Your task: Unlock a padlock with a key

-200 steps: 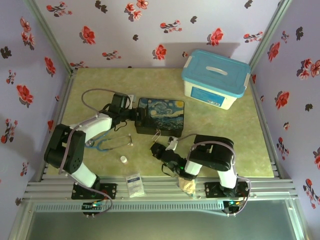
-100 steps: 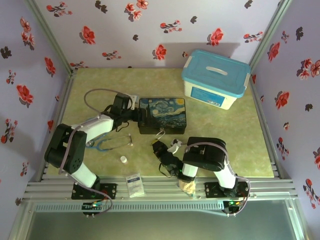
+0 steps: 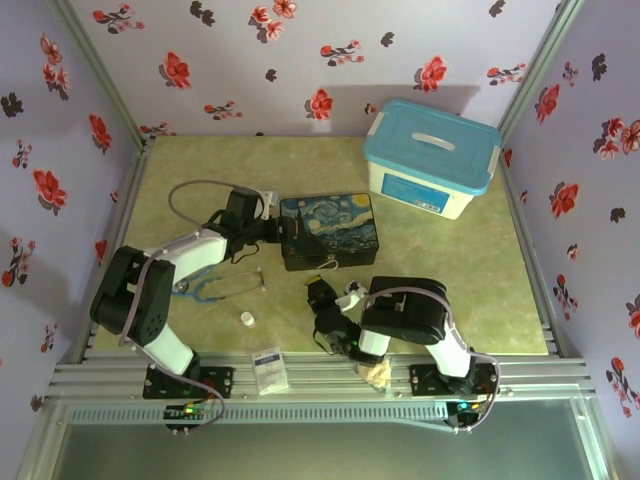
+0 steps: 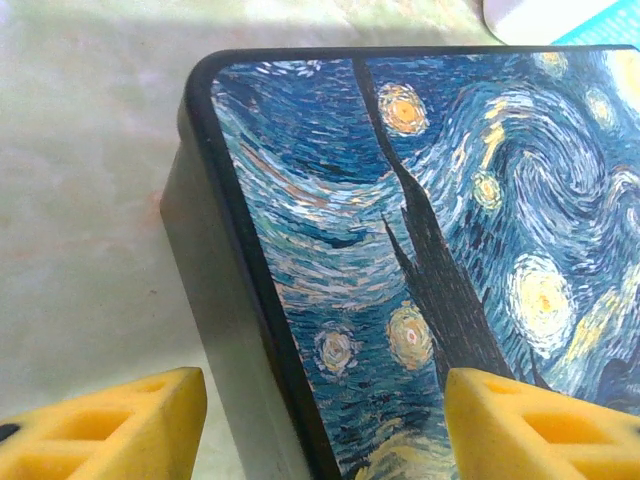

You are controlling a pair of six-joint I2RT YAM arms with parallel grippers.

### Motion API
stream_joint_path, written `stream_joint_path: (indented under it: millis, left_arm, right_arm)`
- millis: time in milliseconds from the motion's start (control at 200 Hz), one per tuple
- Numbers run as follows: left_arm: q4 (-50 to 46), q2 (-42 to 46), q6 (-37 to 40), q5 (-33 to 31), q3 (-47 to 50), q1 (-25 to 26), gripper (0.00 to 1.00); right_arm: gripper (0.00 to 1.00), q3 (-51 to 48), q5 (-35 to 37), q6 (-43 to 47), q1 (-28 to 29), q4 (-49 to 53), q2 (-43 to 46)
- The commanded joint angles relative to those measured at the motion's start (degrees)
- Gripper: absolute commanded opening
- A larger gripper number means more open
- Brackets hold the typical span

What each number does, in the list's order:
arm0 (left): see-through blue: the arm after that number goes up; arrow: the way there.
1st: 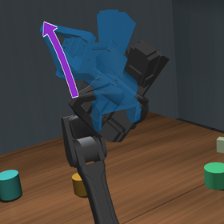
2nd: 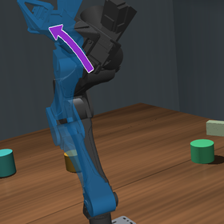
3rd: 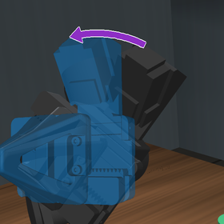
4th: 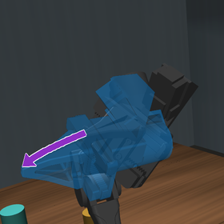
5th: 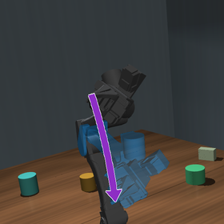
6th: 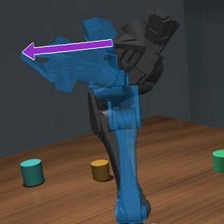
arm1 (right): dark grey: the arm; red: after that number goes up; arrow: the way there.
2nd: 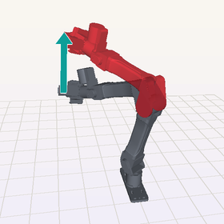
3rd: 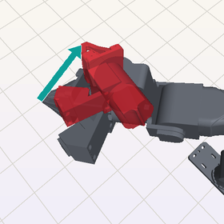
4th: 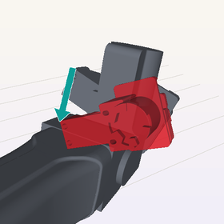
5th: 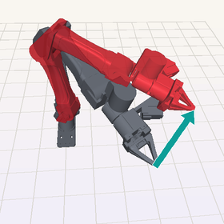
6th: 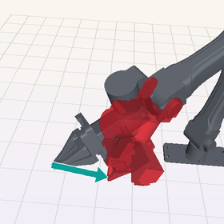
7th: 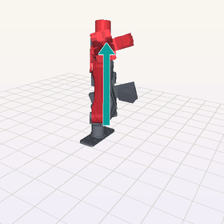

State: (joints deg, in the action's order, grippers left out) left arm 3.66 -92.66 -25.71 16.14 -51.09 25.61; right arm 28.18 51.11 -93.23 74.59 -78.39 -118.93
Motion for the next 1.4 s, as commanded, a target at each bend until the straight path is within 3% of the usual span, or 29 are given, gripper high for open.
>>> stream_joint_path:
  millis: [0,145,310,455,685,980,1095,1340,1395]
  left_arm:
    - [0.20,0.48,-4.61,1.33,-2.96,-0.27,0.65]
    - [1.77,-2.94,-5.45,0.70,-2.51,0.48,0.63]
    - [1.79,-5.88,-4.58,-1.35,-0.56,1.17,0.47]
    - [0.36,-8.80,-3.23,-0.82,-0.76,0.88,0.33]
    - [-0.94,-9.29,-0.37,-3.77,0.62,0.85,0.29]
    - [-3.61,-6.82,0.67,-6.12,0.65,1.48,0.27]
    - [-5.21,-6.08,1.23,-6.59,-0.63,1.56,0.28]
    - [-4.52,-7.05,1.04,-6.57,-0.95,1.05,0.28]
    - [-5.24,-6.80,1.04,-6.47,-1.58,0.94,0.28]
  right_arm:
    - [0.00,-0.94,3.65,-0.55,-0.03,6.33,-3.52]
    - [0.00,-1.50,4.56,-1.93,-0.02,5.87,-4.18]
    - [0.00,-1.66,8.14,-2.59,-0.89,2.84,-5.60]
    - [0.00,-0.62,7.33,3.20,-1.55,1.81,-4.12]
    - [0.00,-1.43,8.08,-0.02,-4.62,1.15,-3.28]
    - [0.00,0.00,9.54,8.03,-5.49,-0.98,-0.21]
    - [0.00,-1.18,10.67,7.04,-5.96,-1.06,0.40]
    - [0.00,-2.84,6.00,13.84,-8.07,-1.06,5.07]
    - [0.00,-4.03,5.48,12.00,-8.37,-1.07,5.50]
